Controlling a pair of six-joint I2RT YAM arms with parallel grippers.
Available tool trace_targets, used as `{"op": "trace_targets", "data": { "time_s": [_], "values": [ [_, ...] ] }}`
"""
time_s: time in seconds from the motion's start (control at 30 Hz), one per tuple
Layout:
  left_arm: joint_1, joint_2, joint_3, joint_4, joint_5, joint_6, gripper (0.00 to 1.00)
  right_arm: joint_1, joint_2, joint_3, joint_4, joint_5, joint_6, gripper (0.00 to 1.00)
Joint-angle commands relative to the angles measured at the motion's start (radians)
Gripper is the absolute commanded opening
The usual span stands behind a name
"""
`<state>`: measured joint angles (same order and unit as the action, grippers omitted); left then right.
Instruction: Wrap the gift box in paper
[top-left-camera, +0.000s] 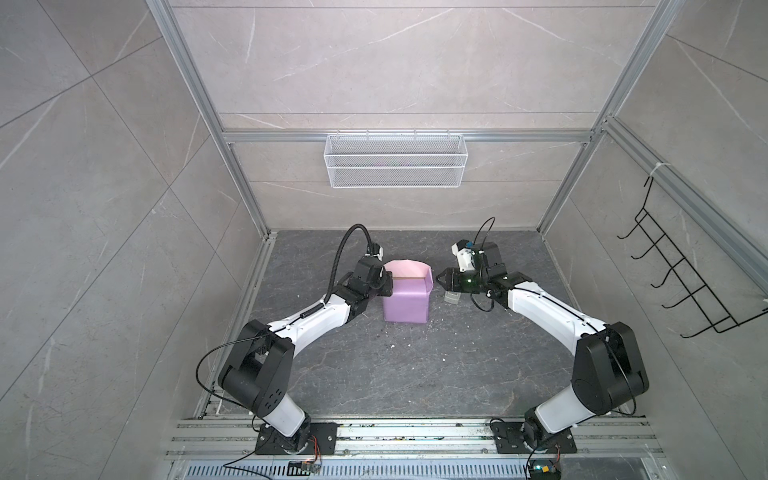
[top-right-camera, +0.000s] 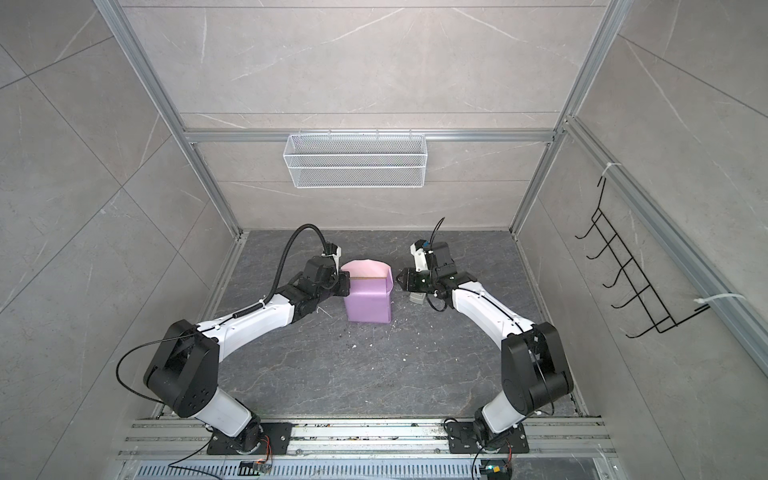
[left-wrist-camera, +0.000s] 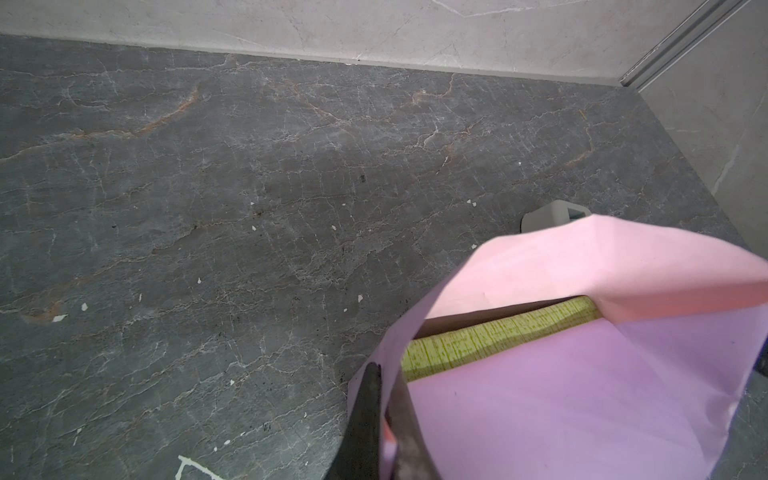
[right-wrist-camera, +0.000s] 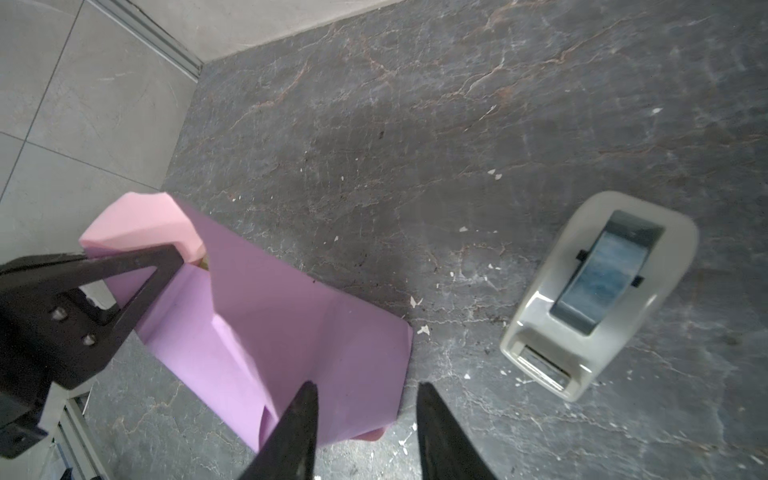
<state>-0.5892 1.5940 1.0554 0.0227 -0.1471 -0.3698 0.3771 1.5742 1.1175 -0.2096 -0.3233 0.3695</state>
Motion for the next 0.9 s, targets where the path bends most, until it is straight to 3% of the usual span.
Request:
{"op": "trace_targets", "data": {
  "time_s": [0.0,0.17,0.3,0.5,0.87],
  "values": [
    [0.003,-0.005,0.021,-0.001,0.009,0.011,0.0,0.033,-0.053,-0.028,0.028,0.044,-0.02,0.47],
    [0.004,-0.005,0.02,0.0,0.009,0.011,0.0,0.093,-0.043,0.003,0.002,0.136,-0.06,0.51],
    [0.003,-0.004,0.02,0.0,0.009,0.011,0.0,0.119,0.015,0.073,-0.025,0.177,-0.087,0.46],
    [0.004,-0.004,0.02,0.002,0.014,0.009,0.0,0.14,0.058,0.116,-0.037,0.242,-0.101,0.26],
    [0.003,0.002,0.02,-0.001,0.012,0.01,0.0,0.186,0.1,0.207,-0.076,0.297,-0.073,0.06]
  ]
}}
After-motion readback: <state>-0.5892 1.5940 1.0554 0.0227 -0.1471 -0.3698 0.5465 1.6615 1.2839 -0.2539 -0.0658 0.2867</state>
